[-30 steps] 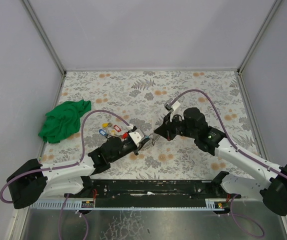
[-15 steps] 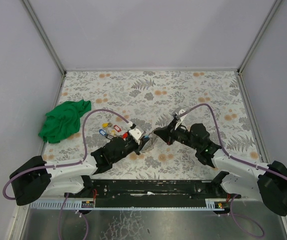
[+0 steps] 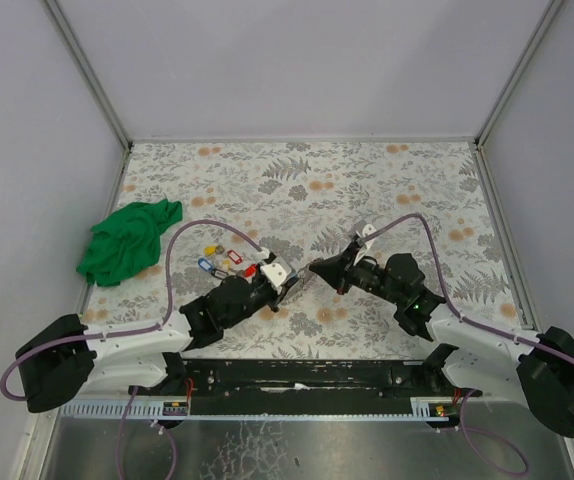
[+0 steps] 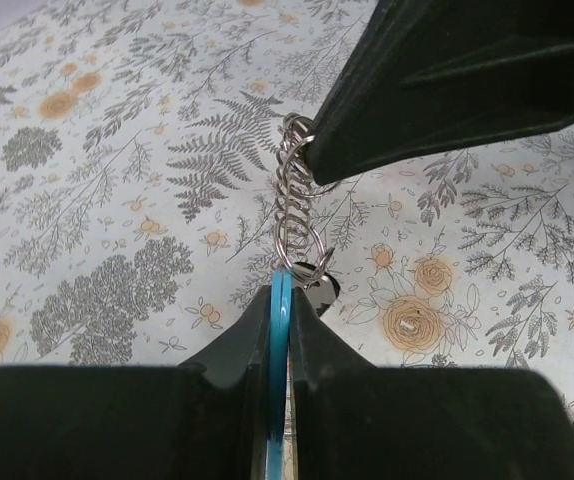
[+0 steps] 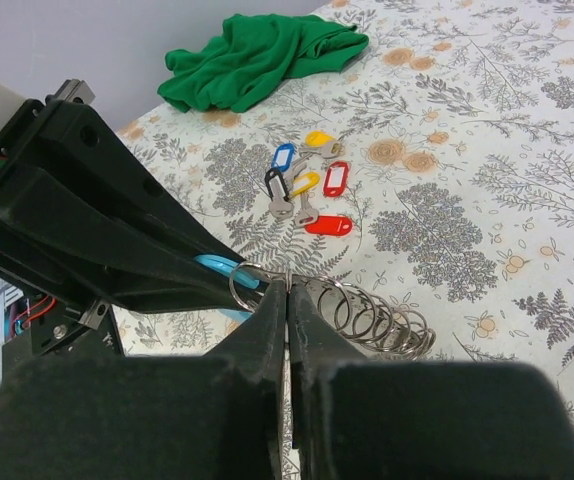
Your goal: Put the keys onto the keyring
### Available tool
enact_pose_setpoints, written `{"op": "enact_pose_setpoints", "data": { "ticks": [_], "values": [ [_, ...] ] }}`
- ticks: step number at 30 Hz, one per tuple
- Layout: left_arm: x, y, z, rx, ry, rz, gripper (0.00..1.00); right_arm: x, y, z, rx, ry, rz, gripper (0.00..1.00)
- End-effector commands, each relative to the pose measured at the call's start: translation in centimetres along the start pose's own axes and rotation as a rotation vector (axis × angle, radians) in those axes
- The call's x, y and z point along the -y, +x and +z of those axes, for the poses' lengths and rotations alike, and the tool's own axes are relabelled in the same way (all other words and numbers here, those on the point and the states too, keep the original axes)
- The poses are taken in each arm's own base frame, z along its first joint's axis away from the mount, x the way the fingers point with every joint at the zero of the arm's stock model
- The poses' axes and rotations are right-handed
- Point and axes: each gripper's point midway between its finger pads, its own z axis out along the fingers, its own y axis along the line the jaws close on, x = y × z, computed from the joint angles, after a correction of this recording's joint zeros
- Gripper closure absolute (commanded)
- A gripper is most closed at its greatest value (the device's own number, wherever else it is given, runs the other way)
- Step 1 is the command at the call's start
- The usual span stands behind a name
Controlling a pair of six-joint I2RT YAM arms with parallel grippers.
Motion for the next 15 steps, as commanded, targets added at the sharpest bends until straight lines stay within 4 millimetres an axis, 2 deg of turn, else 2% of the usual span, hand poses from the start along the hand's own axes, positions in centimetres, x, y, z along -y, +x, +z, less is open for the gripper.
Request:
{"op": "enact_pose_setpoints", "data": {
  "ticks": [1, 5, 10, 15],
  "values": [
    [-0.2, -3.5, 0.3, 0.084, 0.025, 0.107, 1.0, 0.2, -2.3, -0.4, 0.035, 0.05, -0.003, 1.0],
    [0.0, -2.6, 0.4, 0.036, 0.043, 0.166, 1.0, 0.6, -4.4, -0.1, -0.047, 0.12, 0.009, 1.0],
    [1.0, -3.9, 0.5, 0.09, 0.088, 0.127, 1.0, 0.4, -4.8, 0.6, -0.07, 0.106, -0.011, 1.0],
    [2.3, -4.4, 0.7, 0.129, 0.131, -0.001, 0.88, -0.1, -4.8, 1.7, -0.018, 0.033, -0.048, 1.0]
  ]
}}
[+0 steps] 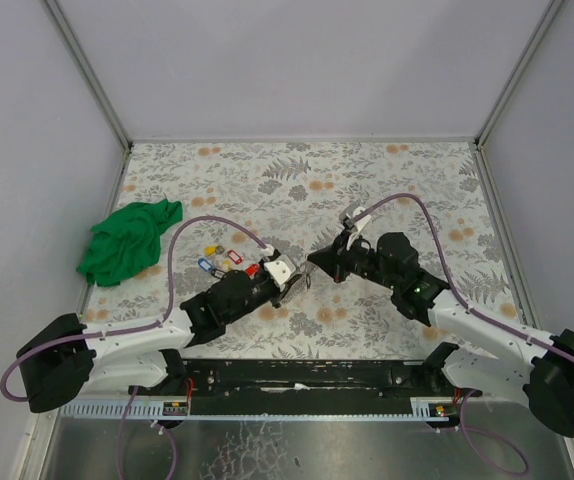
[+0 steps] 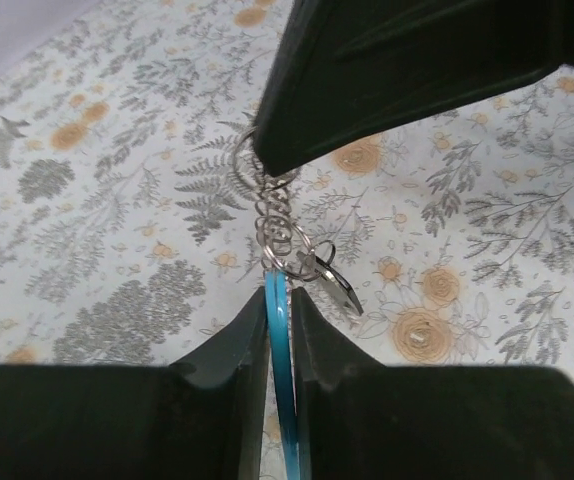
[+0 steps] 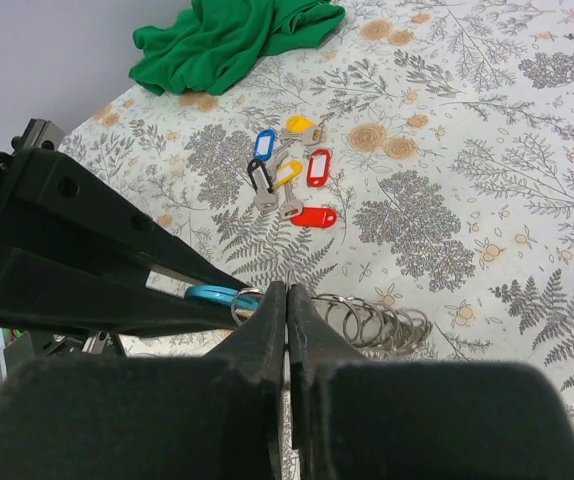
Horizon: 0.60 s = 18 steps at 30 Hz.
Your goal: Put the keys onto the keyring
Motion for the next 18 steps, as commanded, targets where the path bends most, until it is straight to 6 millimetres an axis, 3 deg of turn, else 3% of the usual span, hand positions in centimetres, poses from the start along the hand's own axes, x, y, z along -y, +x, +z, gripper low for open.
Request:
{"op": "enact_pose_setpoints", "data": {
  "ticks": [1, 5, 10, 18],
  "values": [
    [1.7, -3.0, 0.4, 0.125, 0.077, -0.112, 0.84, -0.6, -2.4, 1.2, 0.102, -0.058, -0.082, 1.0],
    [2.5, -3.0, -0.2, 0.157, 0.111, -0.18, 0.69, -0.2, -2.0, 2.0, 0.092, -0.067, -0.143, 1.0],
    [1.3, -3.3, -2.2, 0.217, 0.056, -0.235, 0.52, 0.2, -1.0, 2.1, 0.057, -0.105, -0.196, 1.0],
    [-2.1, -4.2, -4.6, 0.324, 0.032, -0.341, 0.45, -1.1, -1.5, 1.2, 0.145, -0.248, -0.194, 1.0]
  ]
}}
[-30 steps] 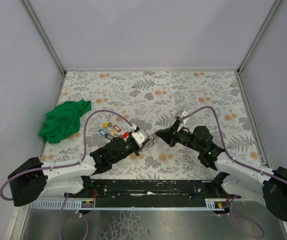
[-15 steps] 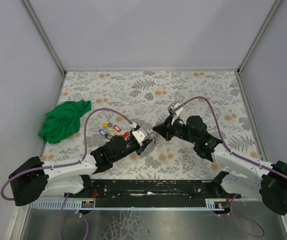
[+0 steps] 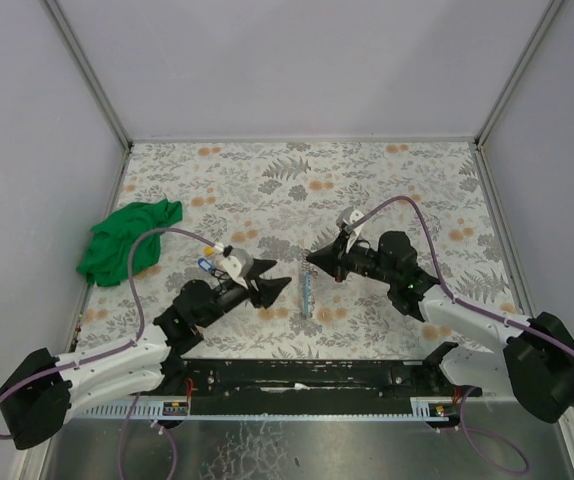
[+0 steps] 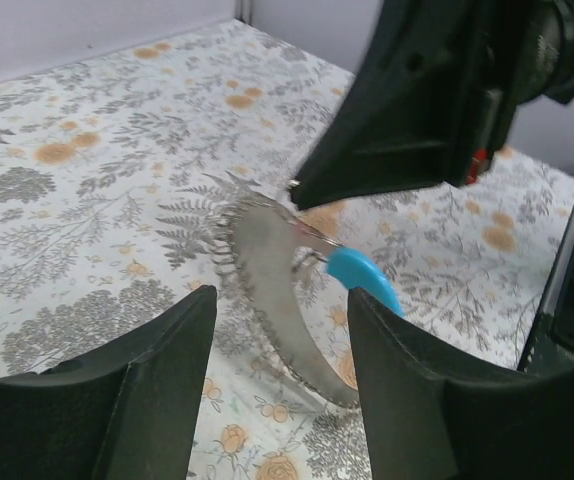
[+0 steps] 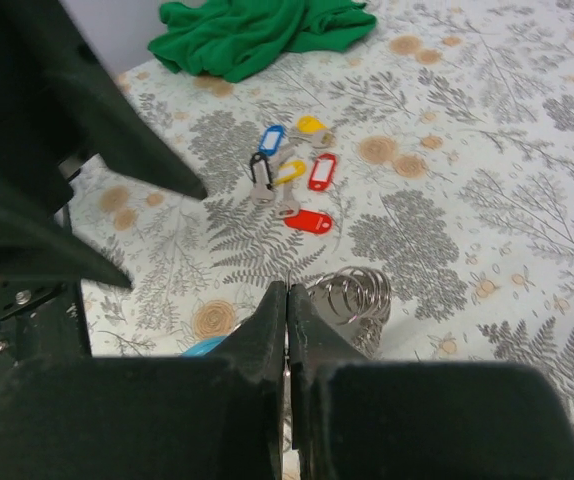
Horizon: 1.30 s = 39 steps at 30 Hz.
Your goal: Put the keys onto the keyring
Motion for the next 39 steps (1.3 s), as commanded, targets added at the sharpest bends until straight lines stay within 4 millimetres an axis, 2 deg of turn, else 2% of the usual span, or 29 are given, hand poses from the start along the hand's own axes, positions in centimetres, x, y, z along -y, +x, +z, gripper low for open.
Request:
{"op": "enact_pose_setpoints", "data": {
  "ticks": [1, 5, 9, 20, 32, 39],
  "values": [
    [-0.6, -2.8, -0.5, 0.122, 0.034, -0.079, 0.45, -2.3, -3.6, 0.0, 0.143, -0.153, -0.084, 1.0],
    [-1.0, -4.2, -0.1, 0.162, 0.07, -0.088, 0.47, -2.9, -3.8, 0.0, 0.182, -0.204, -0.073, 1.0],
    [-1.2, -4.3, 0.8, 0.158, 0.135, -0.119, 0.52, -3.2, -3.9, 0.0, 0.208, -0.241, -0.046, 1.0],
    [-0.2, -4.0, 1.5, 0.14, 0.32, -0.151, 0.61, -3.9, -3.5, 0.3, 0.22, -0.314, -0.01, 1.0],
    [-0.2, -3.8, 2.0, 0.116, 0.343, -0.156, 0.66, -4.7, -3.6, 0.3, 0.217, -0.368, -0.005, 1.0],
    [0.2, -3.6, 2.2, 0.097, 0.379, -0.165, 0.77, -4.9, -3.6, 0.3, 0.217, -0.386, 0.001, 1.0]
  ]
}}
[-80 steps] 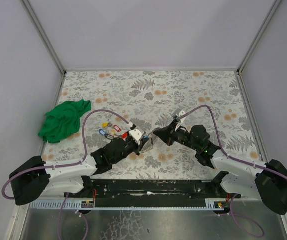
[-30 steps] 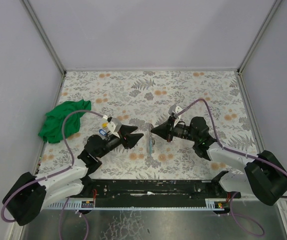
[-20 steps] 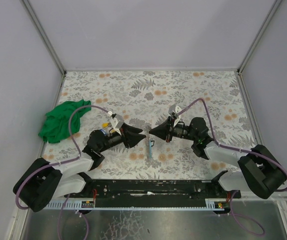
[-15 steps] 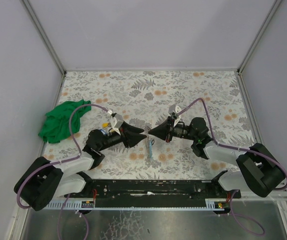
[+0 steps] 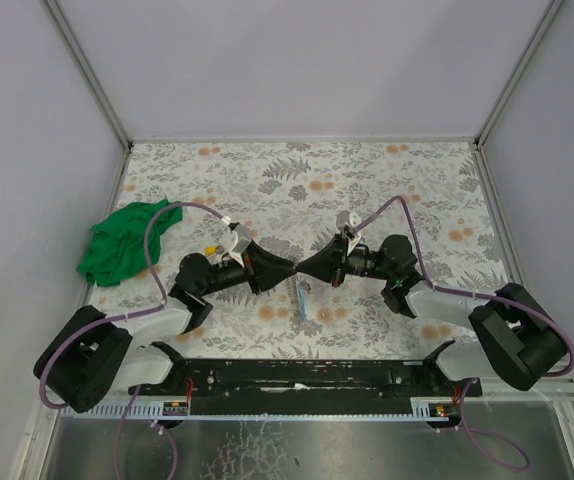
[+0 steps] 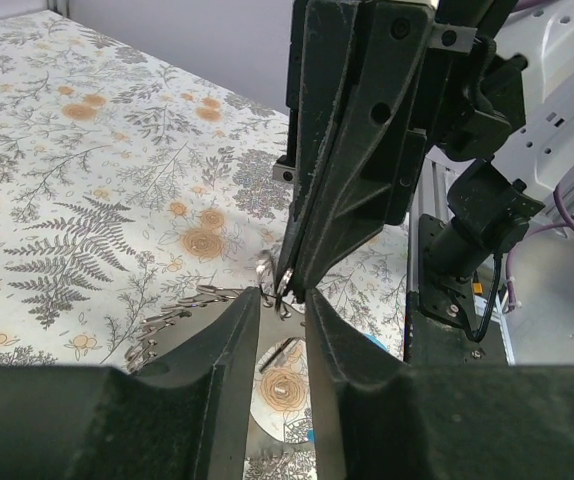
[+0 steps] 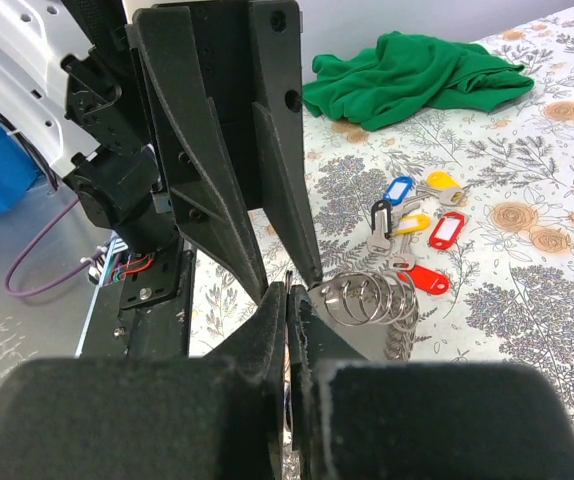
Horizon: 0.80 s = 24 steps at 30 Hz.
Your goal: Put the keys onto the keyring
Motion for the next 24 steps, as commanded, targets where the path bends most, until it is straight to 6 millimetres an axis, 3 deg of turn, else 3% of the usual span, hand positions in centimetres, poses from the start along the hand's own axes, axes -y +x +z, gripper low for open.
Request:
{"op": "enact_pose_setpoints", "data": {
  "ticks": [1, 6, 9, 17, 24],
  "values": [
    [0.9, -2.0, 0.6, 0.048, 0.063, 0.05, 0.79, -0.9, -2.8, 0.3, 0.078, -0.055, -0.082, 1.0],
    [0.9, -1.7, 0.6, 0.017, 0.066, 0.06, 0.94, -1.0, -2.5, 0.2, 0.06, -0.05, -0.077, 0.99],
    [0.5, -1.6, 0.5, -0.026, 0.037, 0.079, 1.0, -0.9, -1.7, -0.1, 0.012, -0.041, -0.074, 0.92],
    [-1.5, -1.5, -0.1, -0.178, -0.113, 0.153, 1.0, 0.1, -1.0, -1.9, -0.188, 0.056, -0.197, 0.67],
    [-2.6, 0.0, 0.4, -0.369, -0.172, 0.248, 1.0, 0.6, -2.1, -2.5, -0.277, 0.077, -0.331, 0.65]
  ]
}}
